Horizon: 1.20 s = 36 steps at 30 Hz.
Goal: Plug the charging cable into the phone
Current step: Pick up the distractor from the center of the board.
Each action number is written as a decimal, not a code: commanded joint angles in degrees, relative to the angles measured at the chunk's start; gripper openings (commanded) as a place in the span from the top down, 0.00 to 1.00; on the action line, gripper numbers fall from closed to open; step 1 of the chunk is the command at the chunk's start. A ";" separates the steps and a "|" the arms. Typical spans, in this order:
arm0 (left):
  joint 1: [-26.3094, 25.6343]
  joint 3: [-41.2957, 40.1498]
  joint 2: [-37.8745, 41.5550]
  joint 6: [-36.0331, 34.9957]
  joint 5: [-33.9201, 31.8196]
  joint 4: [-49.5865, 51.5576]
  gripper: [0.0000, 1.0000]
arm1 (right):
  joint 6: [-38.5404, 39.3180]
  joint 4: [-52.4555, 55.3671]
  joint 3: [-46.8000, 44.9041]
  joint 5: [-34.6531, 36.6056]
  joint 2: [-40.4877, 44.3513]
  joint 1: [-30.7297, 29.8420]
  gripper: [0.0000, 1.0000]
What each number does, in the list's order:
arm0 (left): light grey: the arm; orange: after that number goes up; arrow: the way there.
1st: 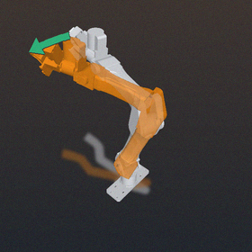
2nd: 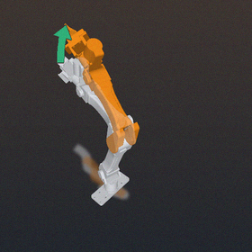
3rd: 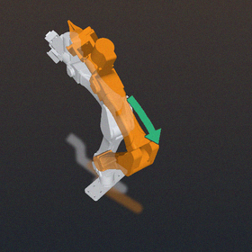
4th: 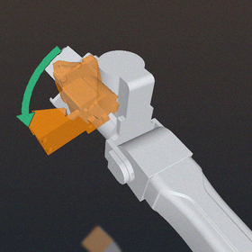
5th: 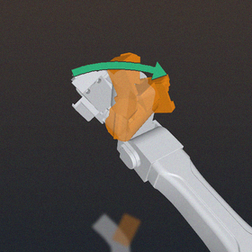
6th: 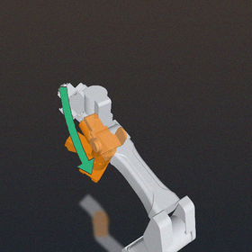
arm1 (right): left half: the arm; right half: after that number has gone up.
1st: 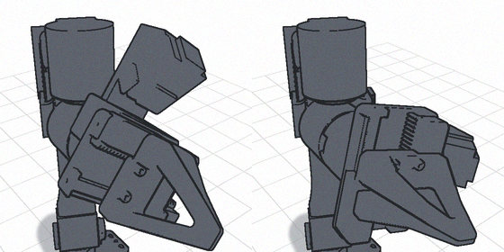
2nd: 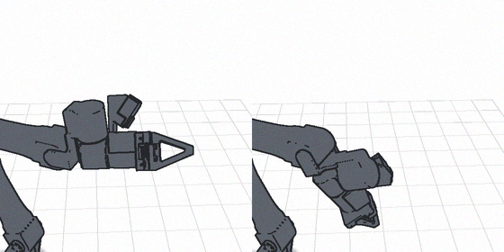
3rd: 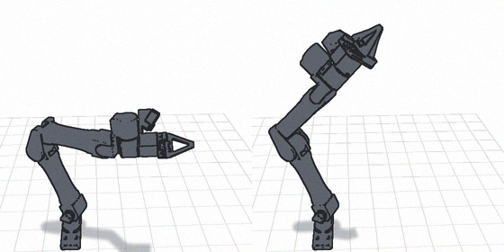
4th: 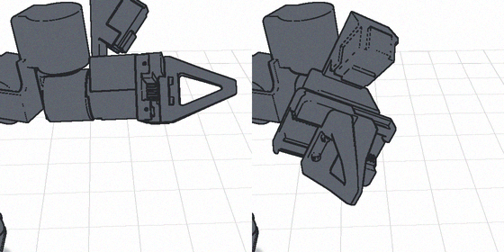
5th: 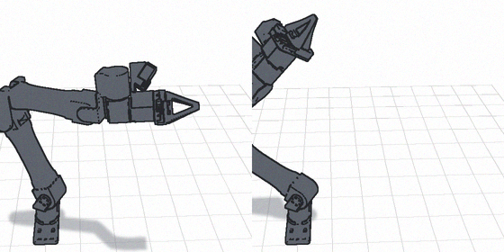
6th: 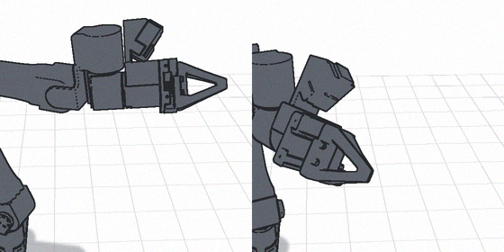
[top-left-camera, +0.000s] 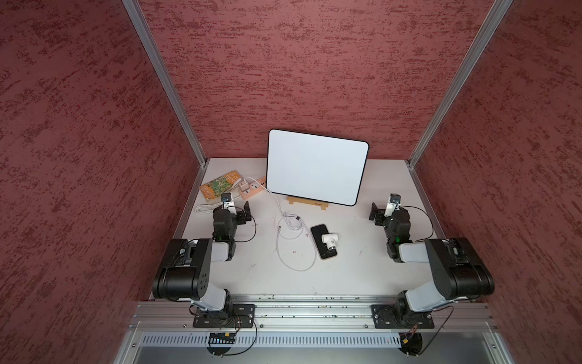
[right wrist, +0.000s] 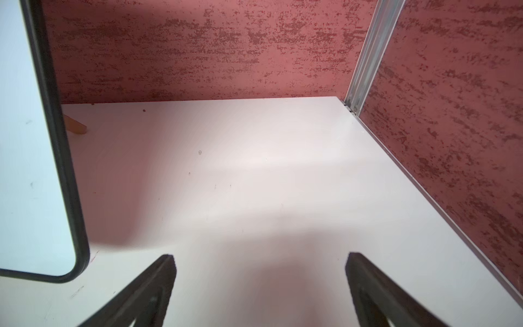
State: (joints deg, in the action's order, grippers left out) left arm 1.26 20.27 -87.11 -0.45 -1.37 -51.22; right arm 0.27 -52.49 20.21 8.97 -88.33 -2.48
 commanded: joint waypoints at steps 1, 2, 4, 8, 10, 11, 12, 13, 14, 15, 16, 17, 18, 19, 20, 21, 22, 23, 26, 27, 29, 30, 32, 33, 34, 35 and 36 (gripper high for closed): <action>-0.25 0.85 -0.51 -0.60 0.76 -1.59 0.00 | 0.47 -1.83 1.06 -0.97 -0.43 -0.48 0.01; -0.22 0.88 -0.48 -0.61 0.83 -1.57 0.00 | 0.48 -1.83 1.10 -0.93 -0.46 -0.46 0.01; -0.28 0.88 -0.51 -0.56 0.82 -1.58 0.00 | 0.45 -1.83 1.06 -0.97 -0.44 -0.50 0.01; -0.21 0.88 -0.50 -0.54 0.88 -1.52 0.00 | 0.43 -1.83 1.03 -0.97 -0.42 -0.44 0.01; -0.23 0.89 -0.51 -0.60 0.89 -1.58 0.00 | 0.43 -1.83 1.08 -0.96 -0.42 -0.50 0.01; -0.18 0.91 -0.46 -0.58 0.87 -1.52 0.00 | 0.43 -1.83 1.09 -0.95 -0.42 -0.50 0.01; -0.18 0.91 -0.51 -0.58 0.97 -1.50 0.00 | 0.43 -1.76 1.09 -0.96 -0.43 -0.44 0.01; -0.08 0.91 -0.44 -0.53 1.06 -1.51 0.00 | 0.43 -1.76 1.14 -0.93 -0.43 -0.47 0.01; -0.04 0.95 -0.43 -0.53 1.17 -1.45 0.00 | 0.43 -1.79 1.11 -0.94 -0.48 -0.50 0.01; 0.04 0.93 -0.48 -0.47 1.19 -1.43 0.00 | 0.43 -1.81 1.15 -0.97 -0.43 -0.48 0.01; 0.05 0.93 -0.44 -0.45 1.32 -1.43 0.00 | 0.42 -1.69 1.16 -0.97 -0.43 -0.49 0.01; 0.11 1.03 -0.44 -0.47 1.51 -1.36 0.00 | 0.43 -1.58 1.24 -1.00 -0.46 -0.43 0.01; 0.44 1.18 -0.45 -0.37 2.09 -1.04 0.00 | 0.43 -1.53 1.29 -1.04 -0.43 -0.48 0.01; 0.56 1.21 -0.44 -0.20 2.23 -0.92 0.00 | 0.43 -1.63 1.15 -0.99 -0.41 -0.46 0.01; 0.49 1.13 -0.48 -0.24 2.06 -0.90 0.00 | 0.01 -1.99 0.99 0.59 -0.29 -0.50 0.01; 0.36 1.09 -0.40 -0.30 1.73 -1.02 0.00 | -1.35 -2.17 0.59 3.45 0.20 -0.46 0.01; 0.21 1.27 0.01 -0.30 0.62 -0.62 0.00 | -1.90 -1.63 0.00 3.34 1.38 -0.05 0.01; -0.19 1.71 0.97 0.11 -1.21 0.60 0.00 | -1.47 -3.64 -0.85 3.35 1.26 -0.16 0.01; -1.91 4.76 5.89 -0.44 -5.66 9.28 0.00 | -0.73 -7.37 -2.78 3.55 1.43 -0.63 0.01; -2.71 5.94 8.19 -0.82 -7.89 12.94 0.00 | -0.62 -8.34 -3.23 3.52 1.42 -0.80 0.01; -4.78 6.54 13.14 -0.60 -12.20 17.49 0.00 | -0.56 -8.43 -3.20 3.57 1.42 -0.83 0.01; -5.29 5.92 15.70 0.67 -12.58 17.81 0.00 | -0.50 -8.26 -3.06 3.55 1.45 -0.93 0.01; -6.09 4.08 20.04 3.99 -13.35 16.77 0.00 | -0.07 -7.39 -2.61 3.25 1.73 -1.20 0.01; -6.24 3.54 22.53 6.10 -14.22 16.79 0.00 | 0.40 -6.52 -2.49 3.05 2.41 -1.51 0.01; -6.31 3.37 24.70 7.63 -14.94 17.61 0.00 | 0.92 -5.81 -2.25 3.29 3.02 -1.98 0.01; -6.51 3.48 26.27 8.77 -15.14 19.20 0.00 | 1.18 -3.47 -1.30 6.06 5.41 -2.78 0.01; -6.65 3.96 27.80 9.76 -15.08 21.13 0.00 | 1.22 2.18 0.19 7.13 9.12 -3.10 0.01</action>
State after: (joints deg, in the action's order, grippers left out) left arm -4.97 24.95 -62.00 4.45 -13.08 -35.81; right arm 0.40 -55.48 17.65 12.21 -85.12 -4.23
